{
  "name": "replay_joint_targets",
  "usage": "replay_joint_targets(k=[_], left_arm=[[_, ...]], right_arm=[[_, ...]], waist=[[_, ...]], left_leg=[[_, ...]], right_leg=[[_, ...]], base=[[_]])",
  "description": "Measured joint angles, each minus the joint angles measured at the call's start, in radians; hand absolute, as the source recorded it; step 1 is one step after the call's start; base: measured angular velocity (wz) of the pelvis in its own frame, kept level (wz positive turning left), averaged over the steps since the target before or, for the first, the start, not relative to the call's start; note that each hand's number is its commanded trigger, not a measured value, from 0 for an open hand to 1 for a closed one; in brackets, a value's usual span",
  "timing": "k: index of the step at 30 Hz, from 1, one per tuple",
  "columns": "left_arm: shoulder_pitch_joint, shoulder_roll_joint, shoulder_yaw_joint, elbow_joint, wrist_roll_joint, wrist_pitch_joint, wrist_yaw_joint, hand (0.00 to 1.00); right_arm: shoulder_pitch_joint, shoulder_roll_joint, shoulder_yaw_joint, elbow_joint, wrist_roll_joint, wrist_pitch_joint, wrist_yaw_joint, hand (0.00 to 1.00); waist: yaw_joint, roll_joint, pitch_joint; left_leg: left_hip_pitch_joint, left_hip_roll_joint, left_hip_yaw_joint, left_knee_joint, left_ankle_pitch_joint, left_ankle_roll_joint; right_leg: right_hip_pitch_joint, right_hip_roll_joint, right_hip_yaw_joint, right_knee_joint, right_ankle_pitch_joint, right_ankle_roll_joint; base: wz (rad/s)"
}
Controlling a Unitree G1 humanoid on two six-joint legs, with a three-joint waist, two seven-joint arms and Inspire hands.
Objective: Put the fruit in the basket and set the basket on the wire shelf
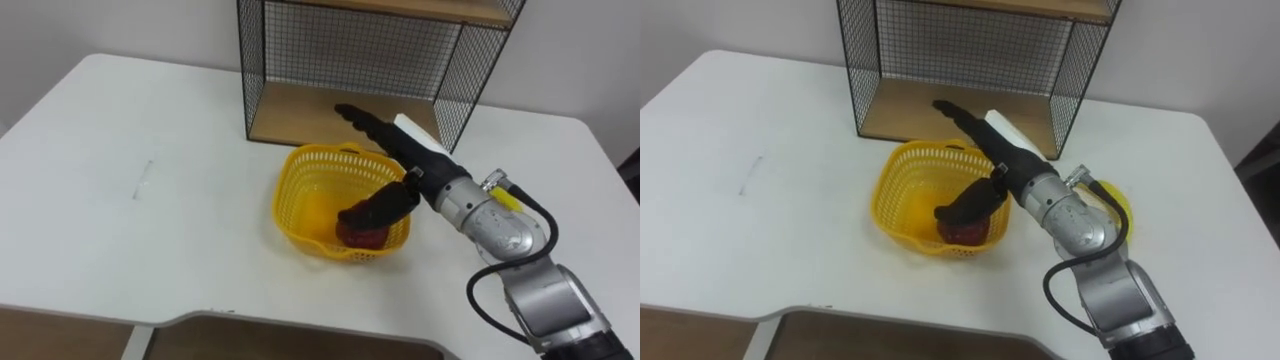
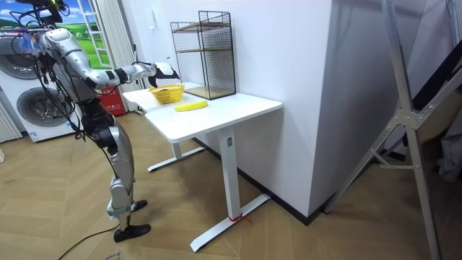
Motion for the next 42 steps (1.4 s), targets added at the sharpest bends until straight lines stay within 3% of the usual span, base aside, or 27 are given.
replay_joint_targets(k=[11,13,17,21,26,33,36,41,42], left_arm=[[0.001,0.000,-0.015,0.000,0.002,0.000,0.000,0.00],[0.005,0.000,-0.014,-0.001,0.002,-0.001,0.000,0.00],[0.010,-0.001,0.009,-0.001,0.010,-0.001,0.000,0.00],[0.014,-0.002,0.022,-0.001,0.010,-0.002,0.001,0.00],[0.018,-0.002,0.043,-0.001,0.010,-0.002,0.004,0.00],[0.054,-0.004,0.087,-0.001,0.032,-0.019,0.004,0.00],[0.062,-0.005,0.087,-0.002,0.030,-0.019,0.007,0.00],[0.057,-0.005,0.086,-0.004,0.028,-0.017,0.007,0.00],[0.057,-0.005,0.085,-0.008,0.028,-0.016,0.007,0.00]], right_arm=[[0.000,0.001,-0.028,-0.001,0.025,-0.001,-0.002,0.00],[0.000,0.002,-0.057,-0.002,0.050,-0.002,-0.009,0.00],[0.000,0.002,-0.134,-0.008,0.115,-0.002,-0.033,0.00],[0.000,0.001,-0.218,-0.014,0.167,-0.014,-0.098,0.00],[0.000,0.000,-0.287,-0.014,0.268,-0.025,-0.171,0.00],[0.000,-0.010,-0.388,-0.013,0.277,-0.053,-0.286,0.00],[0.000,-0.042,-0.393,-0.005,0.269,-0.053,-0.352,0.00],[-0.001,-0.048,-0.400,0.058,0.277,-0.058,-0.468,0.00],[-0.001,-0.049,-0.401,0.093,0.285,-0.058,-0.488,0.00]], waist=[[-0.014,-0.004,-0.0005],[-0.021,-0.013,-0.0054],[-0.025,-0.021,-0.0046],[-0.028,-0.027,-0.0018],[-0.037,-0.009,0.0081],[-0.075,0.015,-0.0047],[-0.078,0.013,-0.0058],[-0.083,-0.004,-0.0050],[-0.083,-0.003,-0.0016]], left_leg=[[-0.004,-0.001,-0.002,0.000,0.000,0.000],[-0.003,-0.001,-0.002,-0.002,0.000,0.000],[-0.001,-0.001,-0.002,-0.002,0.000,0.000],[0.000,0.000,-0.001,-0.003,0.000,0.000],[-0.006,0.000,-0.002,0.008,-0.002,0.001],[0.000,0.001,0.004,0.001,-0.001,0.001],[0.018,0.001,0.013,-0.017,0.003,-0.001],[0.029,0.000,0.019,-0.028,0.006,-0.001],[0.030,0.000,0.019,-0.028,0.006,-0.001]], right_leg=[[-0.001,0.000,0.002,0.000,0.000,0.000],[-0.001,0.000,0.002,-0.001,0.000,0.000],[0.000,0.001,0.001,-0.002,0.000,0.000],[0.000,0.001,0.002,-0.003,0.000,0.000],[0.000,0.002,0.002,-0.001,0.002,0.000],[-0.001,0.001,0.003,-0.001,0.002,0.001],[0.002,0.002,0.021,-0.001,0.002,0.001],[0.006,0.002,0.028,-0.001,0.002,0.001],[0.008,0.002,0.026,-0.001,0.002,0.001]], base=[[0.00],[0.00],[0.00],[0.00],[0.01],[-0.02],[-0.14],[-0.05],[0.00]])
